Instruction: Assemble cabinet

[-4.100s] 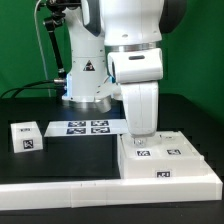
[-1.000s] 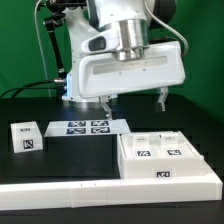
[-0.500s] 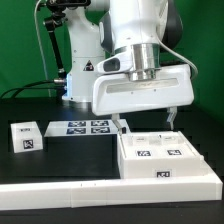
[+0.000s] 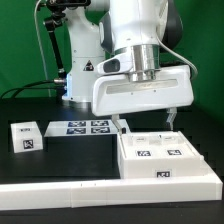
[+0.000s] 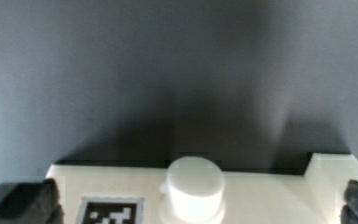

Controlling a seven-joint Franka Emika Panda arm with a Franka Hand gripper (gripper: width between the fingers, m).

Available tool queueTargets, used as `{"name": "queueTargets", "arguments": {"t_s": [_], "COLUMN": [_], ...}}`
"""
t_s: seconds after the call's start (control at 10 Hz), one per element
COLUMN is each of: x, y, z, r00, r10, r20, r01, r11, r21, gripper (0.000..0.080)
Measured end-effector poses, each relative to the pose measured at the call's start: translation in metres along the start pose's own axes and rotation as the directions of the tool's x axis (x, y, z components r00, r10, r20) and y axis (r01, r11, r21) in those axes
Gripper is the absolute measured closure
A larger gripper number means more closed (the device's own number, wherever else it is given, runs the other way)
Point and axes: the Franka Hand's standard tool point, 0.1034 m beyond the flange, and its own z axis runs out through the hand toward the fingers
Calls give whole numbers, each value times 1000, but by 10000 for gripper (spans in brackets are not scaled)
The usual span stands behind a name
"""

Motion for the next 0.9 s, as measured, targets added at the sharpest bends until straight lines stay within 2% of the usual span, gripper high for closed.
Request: {"name": "queueTargets", "arguments": {"t_s": [0.4,0.9], "x": [-8,-2], "y": [1,4], "z": [21,29], "r00": [999,1000], "r10": [23,-1], "r20": [24,0], "r01": [-23,1], "r11": [1000,1000], "r21": [-8,-10], "gripper": [2,2]}}
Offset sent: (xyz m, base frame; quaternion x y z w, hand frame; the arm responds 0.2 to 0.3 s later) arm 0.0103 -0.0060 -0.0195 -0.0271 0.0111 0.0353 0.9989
